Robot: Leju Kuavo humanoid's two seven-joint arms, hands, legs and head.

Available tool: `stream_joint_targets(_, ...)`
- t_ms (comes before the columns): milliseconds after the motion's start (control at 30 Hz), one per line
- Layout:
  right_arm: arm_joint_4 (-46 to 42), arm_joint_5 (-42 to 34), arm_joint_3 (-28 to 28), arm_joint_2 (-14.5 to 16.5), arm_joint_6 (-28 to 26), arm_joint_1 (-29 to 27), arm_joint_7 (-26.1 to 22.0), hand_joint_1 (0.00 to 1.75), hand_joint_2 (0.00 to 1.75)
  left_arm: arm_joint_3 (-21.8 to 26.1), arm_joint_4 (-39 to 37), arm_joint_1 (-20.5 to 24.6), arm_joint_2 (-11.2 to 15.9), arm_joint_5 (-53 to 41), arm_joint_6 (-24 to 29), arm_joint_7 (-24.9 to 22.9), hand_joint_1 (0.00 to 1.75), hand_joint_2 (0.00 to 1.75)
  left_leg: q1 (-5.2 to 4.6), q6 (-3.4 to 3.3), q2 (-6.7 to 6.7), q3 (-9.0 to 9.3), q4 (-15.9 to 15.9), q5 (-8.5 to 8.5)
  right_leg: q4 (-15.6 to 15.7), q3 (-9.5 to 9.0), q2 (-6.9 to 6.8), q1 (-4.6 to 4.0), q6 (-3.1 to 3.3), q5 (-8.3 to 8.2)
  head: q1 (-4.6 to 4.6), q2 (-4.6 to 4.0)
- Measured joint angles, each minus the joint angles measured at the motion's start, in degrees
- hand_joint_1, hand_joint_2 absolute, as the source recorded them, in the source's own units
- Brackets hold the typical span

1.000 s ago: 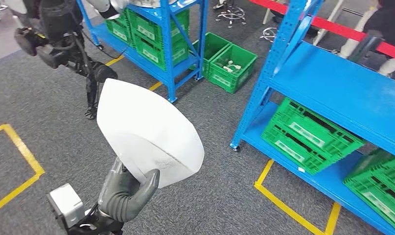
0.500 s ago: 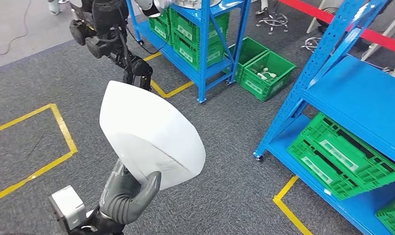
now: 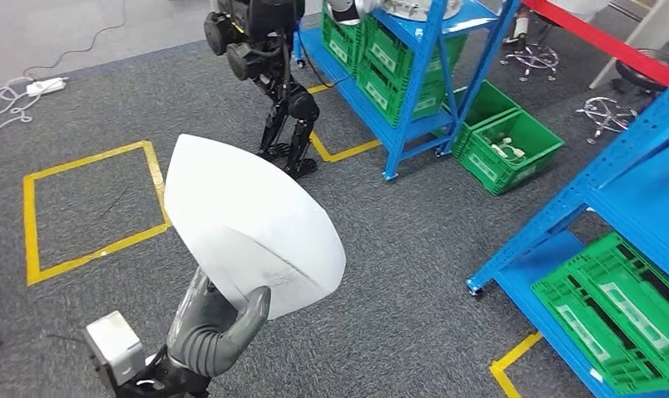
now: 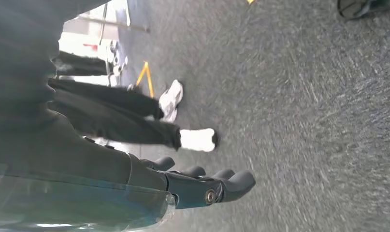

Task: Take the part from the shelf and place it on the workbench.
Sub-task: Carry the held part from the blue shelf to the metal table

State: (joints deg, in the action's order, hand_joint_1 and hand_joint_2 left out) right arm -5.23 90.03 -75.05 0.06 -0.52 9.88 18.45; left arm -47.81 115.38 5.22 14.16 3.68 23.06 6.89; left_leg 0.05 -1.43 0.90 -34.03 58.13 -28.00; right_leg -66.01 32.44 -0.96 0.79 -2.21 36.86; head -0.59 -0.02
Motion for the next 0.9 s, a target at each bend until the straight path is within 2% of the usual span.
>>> stream_joint_targets(33,0.0,0.0,0.0,0.0,0.0,-0.1,0.0,0.0,1.75,0.0,0.0,0.0,0.0,0.0,0.0,0.0,1.75,1.75,-0.21,-0.15,-0.82,-0.02,0.0,0.06,-3.9,1.75,0.4,-0.07,0.16,1.6,0.09,0.0)
stream_joint_targets(67,0.0,0.0,0.0,0.0,0.0,-0.2,0.0,0.0,1.75,0.0,0.0,0.0,0.0,0.0,0.0,-0.1,1.75,1.75,-0.43,-0.26,-1.71,-0.02,0.0,0.12,-6.5,3.02,0.58,-0.18,0.39,2.24,0.14,0.0)
stream_joint_targets(100,0.0,0.0,0.0,0.0,0.0,-0.3,0.0,0.0,1.75,0.0,0.0,-0.1,0.0,0.0,0.0,-0.1,1.75,1.75,-0.64,-0.36,-2.62,0.02,0.0,0.17,-7.2,3.44,0.72,-0.32,0.72,1.68,0.17,0.0)
stream_joint_targets(133,0.0,0.0,0.0,0.0,0.0,-0.2,0.0,0.0,1.75,0.0,0.0,-0.1,0.0,0.0,0.0,-0.1,1.75,1.75,-0.81,-0.44,-3.51,0.08,0.0,0.23,-5.5,2.88,0.98,-0.51,1.14,0.01,0.17,0.0)
stream_joint_targets(200,0.0,0.0,0.0,-0.1,0.0,-0.1,0.0,0.0,1.75,0.0,0.0,-0.1,0.0,0.0,0.0,-0.1,1.75,1.75,-0.99,-0.5,-5.05,0.22,0.0,0.34,2.0,-0.22,2.58,-0.96,2.13,-4.37,0.16,0.0)
stream_joint_targets(233,0.0,0.0,0.0,-0.1,0.0,0.0,0.0,0.0,1.75,0.0,0.0,0.0,0.0,0.0,0.0,-0.1,1.75,1.75,-1.02,-0.45,-5.74,0.19,0.1,0.42,5.5,-1.63,3.55,-1.12,2.58,-5.78,0.13,0.0)
stream_joint_targets(267,0.0,0.0,0.0,-0.2,0.0,0.1,0.0,0.0,1.75,0.0,0.0,0.0,0.0,0.0,0.0,-0.1,1.75,1.75,-0.96,-0.3,-6.38,0.06,0.1,0.54,7.7,-2.54,4.27,-1.27,2.91,-6.47,0.12,0.0)
stream_joint_targets(300,0.0,0.0,0.0,-0.3,0.0,0.1,0.0,0.0,1.75,0.0,0.0,-0.1,0.0,0.0,0.0,-0.1,1.75,1.75,-0.86,-0.08,-6.98,-0.13,0.1,0.7,8.7,-2.91,4.58,-1.35,3.14,-6.52,0.13,0.0)
stream_joint_targets(367,0.0,0.0,0.0,-0.4,0.0,0.3,0.0,0.0,1.75,0.0,0.1,-0.1,0.0,0.0,0.0,-0.1,1.75,1.75,-0.72,0.5,-7.87,-0.51,0.0,0.99,9.5,-3.18,3.61,-1.3,3.43,-6.95,0.2,0.0)
stream_joint_targets(400,0.0,0.0,0.0,-0.3,0.0,0.4,0.0,0.0,1.75,0.0,0.2,-0.2,0.0,0.0,0.0,-0.1,1.75,1.75,-0.87,0.74,-6.77,-0.79,0.4,0.62,10.1,-3.43,3.03,-1.19,3.6,-7.34,0.2,0.0)
stream_joint_targets(433,0.0,0.0,0.0,-0.3,0.0,0.5,0.0,0.0,1.75,0.0,0.2,-0.2,0.0,0.0,0.0,-0.1,1.75,1.75,-0.98,1.03,-5.12,-1.46,1.6,-0.42,10.8,-3.66,2.36,-1.07,3.78,-7.76,0.1,0.0)
stream_joint_targets(500,0.1,0.0,0.0,-0.2,0.0,0.4,0.0,0.0,1.75,0.0,0.3,-0.2,0.0,0.0,0.0,-0.1,1.75,1.75,-0.85,1.74,-1.5,-4.13,7.2,-4.02,11.6,-3.88,1.02,-0.96,3.94,-8.18,-0.14,0.0)
stream_joint_targets(533,0.1,0.0,0.0,-0.2,0.0,0.3,0.0,0.0,1.75,0.0,0.3,-0.2,0.0,0.0,0.0,-0.1,1.75,1.75,-0.47,2.2,-1.0,-5.85,10.8,-5.75,11.6,-3.85,0.25,-0.92,3.95,-8.19,-0.25,0.0)
stream_joint_targets(567,0.1,0.0,0.0,-0.2,0.0,0.2,0.0,0.0,1.75,0.0,0.3,-0.2,0.1,0.0,0.0,-0.1,1.75,1.75,-0.03,2.64,-0.9,-7.13,13.6,-6.66,11.6,-3.84,-0.51,-0.85,3.86,-8.13,-0.28,0.0)
stream_joint_targets(600,0.1,0.0,0.0,-0.2,0.0,0.1,0.0,0.0,1.75,0.0,0.2,-0.3,0.1,0.0,0.0,-0.1,1.75,1.75,0.41,3.08,-0.82,-7.54,14.5,-6.5,11.5,-3.86,-1.28,-0.74,3.7,-8.03,-0.31,0.0)
stream_joint_targets(633,0.1,0.0,0.0,-0.2,0.0,0.1,0.0,0.0,1.75,0.0,0.2,-0.3,0.1,0.0,0.0,-0.1,1.75,1.75,0.81,3.51,-0.5,-6.85,13.4,-5.35,11.4,-3.9,-1.97,-0.59,3.46,-7.89,-0.31,0.0)
stream_joint_targets(667,0.1,0.0,0.0,-0.2,0.0,0.2,0.0,0.0,1.75,0.1,0.2,-0.3,0.1,0.0,0.0,-0.1,1.75,1.75,1.16,3.91,0.2,-5.08,10.3,-3.52,11.2,-3.96,-2.57,-0.4,3.12,-7.69,-0.33,0.0)
stream_joint_targets(700,0.1,0.0,0.0,-0.2,0.0,0.2,0.0,0.0,1.75,0.1,0.2,-0.3,0.1,0.0,0.0,-0.1,1.75,1.75,1.35,4.33,1.79,-2.92,6.5,-1.95,10.9,-4.02,-3.09,-0.29,2.66,-7.4,-0.34,0.0)
stream_joint_targets(733,0.1,0.0,0.0,-0.2,0.0,0.3,0.0,0.0,1.75,0.1,0.2,-0.3,0.1,0.0,0.0,-0.1,1.75,1.75,1.37,4.34,3.19,-1.1,3.3,-0.91,10.4,-3.99,-3.51,-0.24,2.14,-7.0,-0.38,0.0)
stream_joint_targets(767,0.0,0.0,0.0,-0.3,0.1,0.3,-0.1,0.0,1.75,0.1,0.3,-0.3,0.1,-0.1,0.0,-0.1,1.75,1.75,1.25,3.99,4.21,0.03,1.3,-0.51,10.0,-4.0,-3.89,-0.24,1.67,-6.67,-0.33,0.0)
stream_joint_targets(800,0.0,0.0,0.0,-0.3,0.1,0.4,-0.1,0.0,1.75,0.1,0.3,-0.3,0.1,-0.1,0.0,-0.1,1.75,1.75,1.0,3.44,4.73,0.39,0.5,-0.62,9.7,-4.04,-4.26,-0.28,1.28,-6.41,-0.27,0.0)
stream_joint_targets(867,0.0,0.0,0.0,-0.3,0.2,0.5,-0.1,0.0,1.75,0.1,0.3,-0.3,0.1,-0.2,-0.1,-0.1,1.75,1.75,0.65,2.09,3.45,0.18,0.5,-0.62,9.7,-4.22,-4.93,-0.05,0.71,-6.17,-0.08,0.0)
stream_joint_targets(900,0.0,0.0,0.0,-0.3,0.2,0.5,-0.1,0.0,1.75,0.1,0.3,-0.3,0.1,-0.2,-0.2,-0.1,1.75,1.75,0.6,1.71,2.74,0.09,0.5,-0.5,9.3,-4.18,-4.35,0.14,0.42,-5.7,-0.03,0.0)
